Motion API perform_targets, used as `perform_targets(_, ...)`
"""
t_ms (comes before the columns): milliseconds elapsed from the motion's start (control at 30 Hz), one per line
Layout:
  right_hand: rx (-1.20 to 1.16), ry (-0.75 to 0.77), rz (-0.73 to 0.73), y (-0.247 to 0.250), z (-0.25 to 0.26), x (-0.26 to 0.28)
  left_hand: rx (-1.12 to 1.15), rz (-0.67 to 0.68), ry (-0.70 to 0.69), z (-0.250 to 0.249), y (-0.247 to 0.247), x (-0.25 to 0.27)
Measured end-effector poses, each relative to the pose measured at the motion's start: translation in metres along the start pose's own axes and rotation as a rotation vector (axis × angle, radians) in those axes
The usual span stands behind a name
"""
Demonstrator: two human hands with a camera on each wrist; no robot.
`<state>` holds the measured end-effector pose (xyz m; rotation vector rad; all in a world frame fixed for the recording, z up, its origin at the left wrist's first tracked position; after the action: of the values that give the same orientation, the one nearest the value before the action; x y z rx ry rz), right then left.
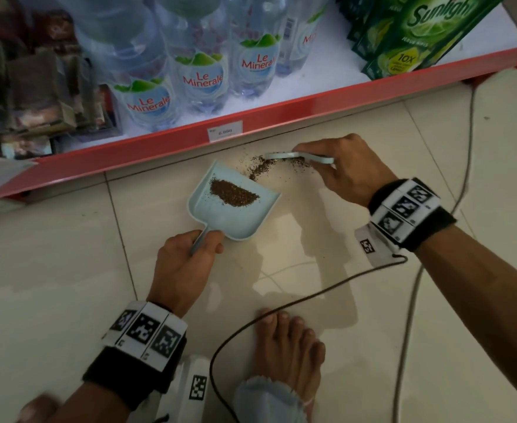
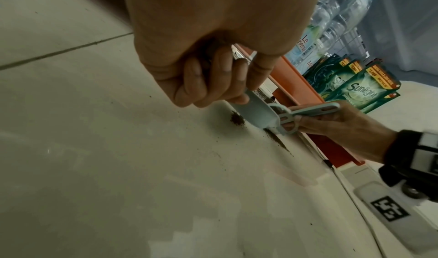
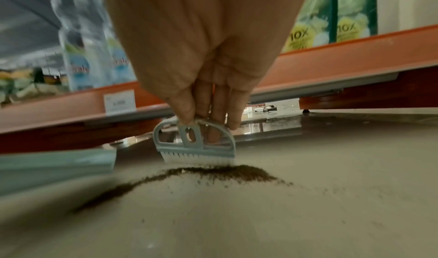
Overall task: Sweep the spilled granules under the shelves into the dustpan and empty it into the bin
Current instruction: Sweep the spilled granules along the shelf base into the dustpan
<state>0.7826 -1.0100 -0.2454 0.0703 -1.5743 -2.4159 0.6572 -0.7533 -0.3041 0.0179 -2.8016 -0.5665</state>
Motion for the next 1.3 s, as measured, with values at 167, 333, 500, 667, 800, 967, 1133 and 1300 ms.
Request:
perform_targets(167, 0.061, -0.2, -0.262, 0.027, -0.038, 0.006, 0.004, 0.028, -0.003, 0.0, -0.006, 0.003)
perform_targets(333, 0.204, -0.549, -0.149, 0.011, -0.06, 0.013, -0.01, 0.047, -0.016, -0.004, -0.008, 0.001)
perform_targets(500, 0.097, -0.367, -0.057, -0.017, -0.005, 0.043, -0.03, 0.04, -0.009, -0.002, -0.008, 0.002)
perform_targets(667, 0.177, -0.41, -0.294, 0.006, -0.014, 0.03, -0.054, 0.028, -0.014, 0.001, -0.007, 0.003)
perform_targets(800, 0.308, -0.627, -0.285, 0.018, -0.06, -0.02, -0.056, 0.031, -0.025, -0.001, -0.007, 0.0)
perform_targets(967, 0.193, -0.341, -0.077, -0.002, -0.044, -0.035, -0.024, 0.019, -0.016, -0.002, -0.004, -0.001)
perform_targets(1133, 0.017, -0.026, -0.08, 0.004, -0.018, 0.004, -0.01, -0.002, 0.007, 0.001, 0.003, 0.0)
perform_targets(1300, 0.175, -0.373, -0.282, 0.013, -0.053, -0.007, -0.025, -0.002, 0.014, 0.005, 0.004, 0.0)
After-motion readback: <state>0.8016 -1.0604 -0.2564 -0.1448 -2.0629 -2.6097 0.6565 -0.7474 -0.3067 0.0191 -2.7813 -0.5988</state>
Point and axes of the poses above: each hand's wrist, its own x-axis away from the middle knuckle, its own y-axis out of the back of the hand, z = x × y, the point moved 4 cm from there along -x, towards the middle knuckle, and after that the axes turned 13 degrees about -y, right-handed, at the moved point
